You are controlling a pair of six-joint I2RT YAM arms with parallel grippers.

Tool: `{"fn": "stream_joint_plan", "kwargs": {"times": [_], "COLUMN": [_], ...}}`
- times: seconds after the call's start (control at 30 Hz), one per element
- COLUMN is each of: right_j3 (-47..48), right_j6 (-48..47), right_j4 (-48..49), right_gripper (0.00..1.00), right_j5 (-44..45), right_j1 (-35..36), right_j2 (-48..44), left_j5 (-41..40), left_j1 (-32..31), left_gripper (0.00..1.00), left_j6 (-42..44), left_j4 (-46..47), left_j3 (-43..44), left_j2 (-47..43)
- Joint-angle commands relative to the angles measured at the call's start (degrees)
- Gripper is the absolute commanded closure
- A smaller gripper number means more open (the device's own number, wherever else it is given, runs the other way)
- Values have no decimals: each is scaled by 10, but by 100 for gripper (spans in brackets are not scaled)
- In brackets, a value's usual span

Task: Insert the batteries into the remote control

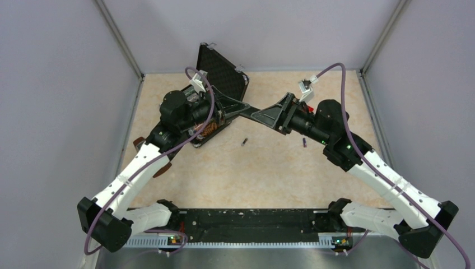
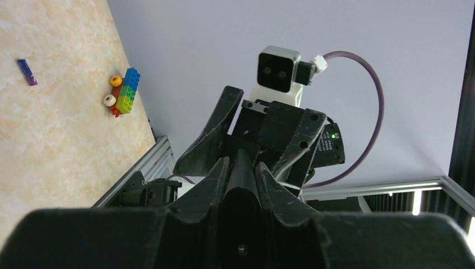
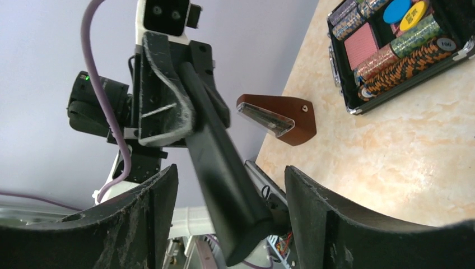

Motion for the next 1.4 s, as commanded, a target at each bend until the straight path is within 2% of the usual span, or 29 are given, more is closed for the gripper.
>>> {"fn": "stream_joint_plan", "kwargs": {"times": [0.0, 0.1, 0.17, 0.3, 0.43, 0.73, 0.87, 1.03, 1.13, 1.2, 1.37], "right_j3": [-17, -18, -19, -26, -35, -78, -113, -135, -137, -134, -102], "right_j6": [23, 26, 31, 45, 63, 90, 101, 108, 108, 110, 107], "right_j4": [58, 63, 75, 108, 133, 125, 123, 124, 129, 142, 182], "right_gripper": [37, 42, 41, 27, 26, 35, 44, 61, 63, 58, 32], "right_j5": [-13, -12, -15, -23, -35, -38, -33, -34, -36, -42, -61], "right_j1": [-5, -6, -5, -6, -6, -6, -5, -7, -8, -8, -7], "right_j2": [-9, -5, -3, 3, 15, 12, -10, -17, -13, -9, 26], "left_j5": [71, 90, 96, 103, 104, 92, 89, 98, 103, 107, 112], "left_j1": [16, 21, 24, 29, 31, 60, 88, 96, 100, 100, 101], "left_gripper": [100, 100, 100, 100, 100, 100, 100, 100, 100, 100, 100], "left_j6": [-17, -19, -20, -23, -29, -64, -109, -132, -137, -140, -126], "left_j4": [48, 57, 59, 72, 85, 132, 189, 214, 219, 220, 194], "left_j3": [32, 33, 33, 25, 20, 1, -17, -18, -20, -20, -27], "left_j2": [4, 7, 6, 3, -1, -18, -29, -29, -31, -31, -35]}}
